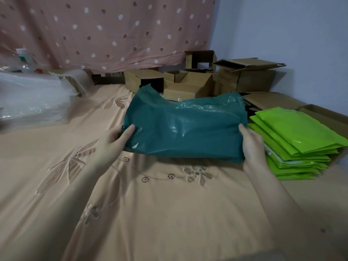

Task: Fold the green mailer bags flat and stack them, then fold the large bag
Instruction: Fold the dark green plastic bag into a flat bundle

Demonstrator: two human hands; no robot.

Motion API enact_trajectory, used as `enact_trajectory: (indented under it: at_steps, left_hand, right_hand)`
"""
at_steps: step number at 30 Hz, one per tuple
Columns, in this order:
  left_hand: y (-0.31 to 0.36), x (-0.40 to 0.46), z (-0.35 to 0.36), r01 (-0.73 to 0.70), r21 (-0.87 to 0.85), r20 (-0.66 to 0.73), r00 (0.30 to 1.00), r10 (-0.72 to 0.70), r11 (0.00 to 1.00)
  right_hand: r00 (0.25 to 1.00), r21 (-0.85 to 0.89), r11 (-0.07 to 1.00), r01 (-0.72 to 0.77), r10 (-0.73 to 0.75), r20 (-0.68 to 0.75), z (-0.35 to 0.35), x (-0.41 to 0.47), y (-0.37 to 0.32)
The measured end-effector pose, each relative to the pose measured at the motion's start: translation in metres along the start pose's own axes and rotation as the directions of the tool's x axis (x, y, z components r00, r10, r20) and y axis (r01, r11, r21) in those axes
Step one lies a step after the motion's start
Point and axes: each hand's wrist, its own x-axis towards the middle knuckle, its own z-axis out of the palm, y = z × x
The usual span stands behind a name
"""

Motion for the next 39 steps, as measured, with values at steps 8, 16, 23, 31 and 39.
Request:
enact_trajectory:
  at_steps: [8, 16, 23, 31, 39]
  left_hand:
    - [0.016, -0.015, 0.006, -0.131, 0.245, -0.334, 0.919, 0.21, 0.961]
    - [0.008, -0.037, 0.0, 0.039, 0.394, -0.263, 0.962, 0.072, 0.918]
    - [0.005, -0.039, -0.014, 0.195, 0.314, -0.191, 0.972, -0.14, 0.929]
    - [0.016, 0.003, -0.008, 0.289, 0.156, -0.107, 0.956, -0.274, 0.945]
    - [0.012, 0.033, 0.01, 0.025, 0.257, -0.31, 0.949, 0.058, 0.966]
  right_hand:
    - [0.871, -0.312, 0.828, 0.467, -0.491, 0.0, -0.009, -0.017, -0.006]
    - [0.963, -0.516, 0.815, 0.262, -0.189, 0.19, -0.022, -0.029, 0.004]
    - [0.969, -0.53, 0.814, 0.238, -0.166, 0.181, -0.03, -0.03, 0.003]
    - [0.97, -0.236, 0.97, 0.051, 0.008, 0.245, -0.009, -0.01, -0.016]
    - [0.92, -0.396, 0.831, 0.391, -0.356, 0.161, 0.018, 0.018, -0.009]
